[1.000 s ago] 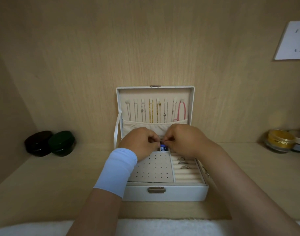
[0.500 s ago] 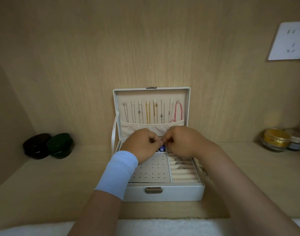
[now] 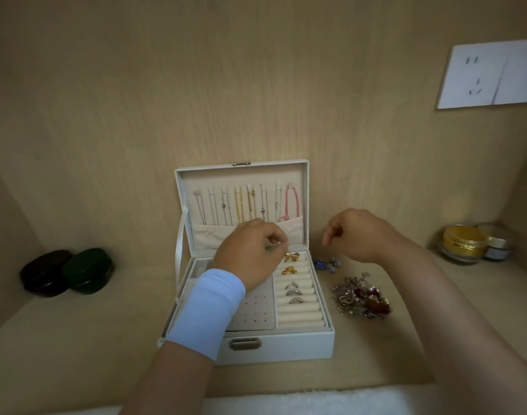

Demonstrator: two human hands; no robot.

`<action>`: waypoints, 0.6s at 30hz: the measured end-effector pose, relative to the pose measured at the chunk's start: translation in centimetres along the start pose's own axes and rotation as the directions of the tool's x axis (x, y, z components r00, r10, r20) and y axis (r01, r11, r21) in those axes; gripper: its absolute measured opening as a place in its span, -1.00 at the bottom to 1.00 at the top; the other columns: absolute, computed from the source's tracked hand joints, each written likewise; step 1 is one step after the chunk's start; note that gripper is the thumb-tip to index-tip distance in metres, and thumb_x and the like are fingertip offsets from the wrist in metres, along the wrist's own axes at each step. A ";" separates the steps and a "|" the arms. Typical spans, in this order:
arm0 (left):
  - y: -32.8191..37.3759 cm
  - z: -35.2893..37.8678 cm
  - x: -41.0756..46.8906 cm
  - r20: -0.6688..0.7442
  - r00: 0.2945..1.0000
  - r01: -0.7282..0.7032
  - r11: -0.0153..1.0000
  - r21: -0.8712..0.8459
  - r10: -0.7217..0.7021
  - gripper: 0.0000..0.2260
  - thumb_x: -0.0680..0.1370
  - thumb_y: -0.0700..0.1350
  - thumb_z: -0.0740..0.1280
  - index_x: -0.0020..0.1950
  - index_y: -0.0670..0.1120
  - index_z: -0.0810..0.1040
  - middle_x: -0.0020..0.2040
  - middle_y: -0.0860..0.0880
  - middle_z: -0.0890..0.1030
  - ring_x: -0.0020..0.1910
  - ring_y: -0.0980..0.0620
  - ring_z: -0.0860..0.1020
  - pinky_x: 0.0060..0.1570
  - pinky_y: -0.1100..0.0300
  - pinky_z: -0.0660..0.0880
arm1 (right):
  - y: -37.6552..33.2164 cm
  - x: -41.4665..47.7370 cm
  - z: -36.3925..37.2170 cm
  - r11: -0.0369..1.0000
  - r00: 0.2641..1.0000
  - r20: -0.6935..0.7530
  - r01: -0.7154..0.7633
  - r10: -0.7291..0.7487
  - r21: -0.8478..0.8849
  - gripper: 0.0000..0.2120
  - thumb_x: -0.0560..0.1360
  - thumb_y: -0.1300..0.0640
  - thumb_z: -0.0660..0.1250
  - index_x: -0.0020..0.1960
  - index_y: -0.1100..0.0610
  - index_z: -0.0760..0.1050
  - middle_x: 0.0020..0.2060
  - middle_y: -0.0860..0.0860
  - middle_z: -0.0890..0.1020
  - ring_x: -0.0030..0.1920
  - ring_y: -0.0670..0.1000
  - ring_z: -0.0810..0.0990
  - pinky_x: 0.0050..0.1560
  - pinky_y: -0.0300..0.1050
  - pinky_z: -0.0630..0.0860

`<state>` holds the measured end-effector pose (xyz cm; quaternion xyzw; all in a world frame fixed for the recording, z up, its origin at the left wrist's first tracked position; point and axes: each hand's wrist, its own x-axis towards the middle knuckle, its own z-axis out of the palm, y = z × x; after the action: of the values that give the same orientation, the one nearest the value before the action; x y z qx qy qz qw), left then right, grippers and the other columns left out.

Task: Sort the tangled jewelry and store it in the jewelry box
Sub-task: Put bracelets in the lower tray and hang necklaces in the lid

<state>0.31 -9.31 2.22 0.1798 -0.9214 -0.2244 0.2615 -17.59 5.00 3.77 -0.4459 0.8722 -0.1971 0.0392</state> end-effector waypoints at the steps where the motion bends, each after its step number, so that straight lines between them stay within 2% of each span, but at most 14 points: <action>1: 0.8 0.5 0.5 0.019 1.000 -0.024 1.000 -0.001 0.024 -0.93 0.53 -0.04 0.37 -0.05 0.12 0.62 -0.10 0.18 0.52 -0.01 0.11 0.50 0.09 0.12 0.49 | 0.4 0.4 0.5 0.999 1.000 0.009 -0.021 0.022 -0.045 -0.77 0.47 0.20 0.32 -0.15 -0.09 0.67 -0.13 -0.13 0.69 -0.07 -0.04 0.64 0.01 -0.02 0.62; 3: 2.7 2.0 1.5 0.091 0.994 -0.069 0.997 0.031 0.066 -0.93 0.53 -0.05 0.35 -0.07 0.12 0.61 -0.12 0.18 0.51 -0.02 0.11 0.49 0.08 0.12 0.48 | 1.1 0.9 1.7 0.993 0.998 0.033 -0.044 0.048 -0.113 -0.83 0.46 0.10 0.36 -0.02 -0.10 0.67 -0.07 -0.09 0.69 -0.04 0.01 0.64 -0.03 -0.06 0.60; 5: 4.1 3.4 2.4 0.163 0.983 -0.101 0.991 0.088 0.086 -0.92 0.53 -0.07 0.35 -0.05 0.09 0.62 -0.08 0.14 0.54 -0.01 0.09 0.50 0.10 0.15 0.47 | 1.7 0.9 3.0 0.990 0.996 0.082 -0.029 0.041 -0.138 -0.84 0.45 0.01 0.35 -0.01 -0.09 0.66 -0.07 -0.04 0.69 -0.04 0.06 0.64 -0.12 -0.13 0.51; 8: 5.2 4.7 3.4 0.217 0.974 -0.097 0.980 0.176 0.057 -0.88 0.54 -0.07 0.34 0.01 0.05 0.65 0.03 0.05 0.59 0.03 0.03 0.55 0.09 0.08 0.52 | 2.7 0.6 4.3 0.992 0.991 0.131 -0.013 0.029 -0.125 -0.81 0.46 0.01 0.37 0.05 -0.08 0.64 0.02 0.01 0.67 0.06 0.09 0.63 -0.11 -0.17 0.40; 12: 5.6 5.6 3.9 0.252 0.968 -0.062 0.968 0.244 -0.002 -0.88 0.54 -0.07 0.33 0.01 0.05 0.65 0.06 0.02 0.63 0.05 -0.01 0.57 0.08 0.06 0.54 | 3.6 0.8 4.6 0.999 0.992 0.123 -0.032 0.037 -0.040 -0.86 0.42 0.08 0.43 -0.04 -0.02 0.68 -0.09 0.02 0.67 -0.03 0.07 0.64 -0.12 -0.18 0.44; 15: 5.5 6.0 3.8 0.225 0.974 -0.051 0.967 0.250 -0.007 -0.86 0.54 -0.07 0.33 0.03 0.06 0.65 0.06 0.03 0.64 0.07 0.00 0.57 0.09 0.08 0.54 | 3.6 0.8 4.4 0.998 0.992 0.121 -0.025 0.032 -0.056 -0.89 0.41 0.11 0.41 -0.07 0.02 0.68 -0.08 0.05 0.67 -0.02 0.09 0.64 -0.11 -0.16 0.49; 17: 5.4 5.9 3.7 0.210 0.978 -0.040 0.973 0.229 -0.009 -0.86 0.54 -0.08 0.33 0.05 0.07 0.65 0.05 0.05 0.64 0.05 0.02 0.57 0.09 0.10 0.53 | 3.6 0.9 4.4 0.998 0.995 0.099 -0.021 0.027 -0.052 -0.94 0.40 0.14 0.39 -0.22 0.07 0.63 -0.19 0.07 0.64 -0.12 0.10 0.63 -0.14 -0.14 0.55; 18: 5.3 5.8 3.7 0.206 0.979 -0.031 0.977 0.210 -0.013 -0.86 0.54 -0.09 0.34 0.05 0.07 0.65 0.04 0.07 0.64 0.03 0.04 0.57 0.09 0.12 0.53 | 3.8 1.1 4.4 0.999 0.995 0.092 -0.021 0.023 -0.027 -0.90 0.40 0.16 0.37 -0.29 0.08 0.59 -0.25 0.08 0.63 -0.16 0.10 0.62 -0.12 -0.11 0.57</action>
<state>-7.02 -4.65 1.98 0.1782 -0.9630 -0.1411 0.1451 -20.06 4.77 -1.57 -0.4453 0.8769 -0.1644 0.0759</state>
